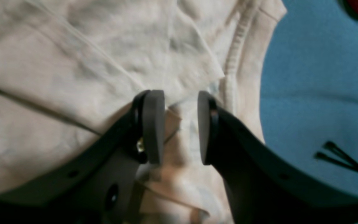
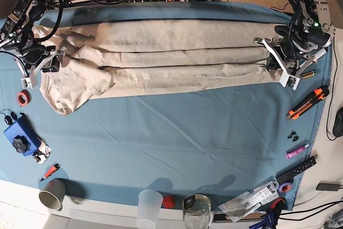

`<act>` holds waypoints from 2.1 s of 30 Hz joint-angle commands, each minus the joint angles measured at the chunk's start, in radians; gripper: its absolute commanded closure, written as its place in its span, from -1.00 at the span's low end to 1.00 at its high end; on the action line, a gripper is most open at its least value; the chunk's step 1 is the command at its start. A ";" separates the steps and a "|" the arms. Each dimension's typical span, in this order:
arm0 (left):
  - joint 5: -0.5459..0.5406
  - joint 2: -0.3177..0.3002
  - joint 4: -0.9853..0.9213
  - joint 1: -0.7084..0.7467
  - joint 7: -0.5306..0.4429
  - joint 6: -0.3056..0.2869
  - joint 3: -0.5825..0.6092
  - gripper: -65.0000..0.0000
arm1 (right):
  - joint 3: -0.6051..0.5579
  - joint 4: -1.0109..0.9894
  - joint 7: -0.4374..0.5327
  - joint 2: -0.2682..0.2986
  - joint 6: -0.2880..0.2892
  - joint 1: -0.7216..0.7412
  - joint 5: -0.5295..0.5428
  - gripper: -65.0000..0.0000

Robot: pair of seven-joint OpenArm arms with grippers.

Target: Fold the T-shirt properly

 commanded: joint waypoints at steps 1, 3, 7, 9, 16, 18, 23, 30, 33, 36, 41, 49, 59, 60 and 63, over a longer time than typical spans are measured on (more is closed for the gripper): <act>-0.008 -0.009 0.018 -0.005 -0.023 -0.004 -0.005 1.00 | 0.004 0.012 0.025 0.022 -0.005 0.011 0.009 0.43; -0.008 -0.009 0.018 -0.005 -0.023 -0.004 -0.005 1.00 | 0.004 0.012 0.023 0.022 -0.005 0.011 0.008 0.43; -0.009 -0.009 0.018 -0.005 -0.029 -0.004 -0.005 1.00 | 0.004 0.012 0.020 0.022 -0.006 0.011 0.009 0.43; -0.009 -0.009 0.018 -0.008 -0.029 -0.004 -0.005 1.00 | 0.004 0.012 0.019 0.022 -0.008 0.011 0.008 0.43; -0.019 -0.009 0.018 -0.008 -0.029 -0.004 -0.005 1.00 | 0.004 -0.072 0.032 0.022 -0.023 0.011 0.009 0.43; -0.019 -0.009 0.018 -0.008 -0.029 -0.004 -0.005 1.00 | 0.004 -0.086 0.037 0.022 -0.009 0.011 0.010 0.43; -0.019 -0.009 0.018 -0.008 -0.029 -0.004 -0.005 1.00 | 0.002 -0.086 0.030 0.022 0.002 0.011 0.080 0.43; -0.019 -0.009 0.018 -0.008 -0.029 -0.004 -0.005 1.00 | -0.097 -0.086 0.009 0.023 0.002 0.011 0.041 0.89; -0.019 -0.009 0.018 -0.007 -0.029 -0.004 -0.005 1.00 | -0.145 -0.086 0.011 0.023 0.002 0.011 0.023 1.00; -0.019 -0.009 0.018 -0.007 -0.028 -0.004 -0.005 1.00 | -0.157 -0.085 0.004 0.023 0.002 0.011 0.023 1.00; -0.018 -0.009 0.018 -0.007 -0.029 -0.004 -0.005 1.00 | -0.152 -0.084 -0.003 0.034 -0.024 0.011 -0.031 1.00; -0.018 -0.008 0.018 -0.007 -0.029 -0.004 -0.005 1.00 | -0.063 -0.084 -0.006 0.034 -0.024 0.011 -0.074 1.00; -0.018 -0.008 0.018 -0.007 -0.029 -0.004 -0.005 1.00 | 0.007 -0.084 -0.112 0.081 -0.005 0.011 0.123 0.95; -0.018 -0.008 0.018 -0.007 -0.029 -0.004 -0.005 1.00 | 0.007 -0.084 -0.111 0.085 -0.005 0.011 0.133 0.95; -0.015 -0.008 0.018 -0.007 -0.029 -0.004 -0.005 1.00 | 0.007 -0.084 -0.109 0.097 -0.005 0.011 0.172 0.95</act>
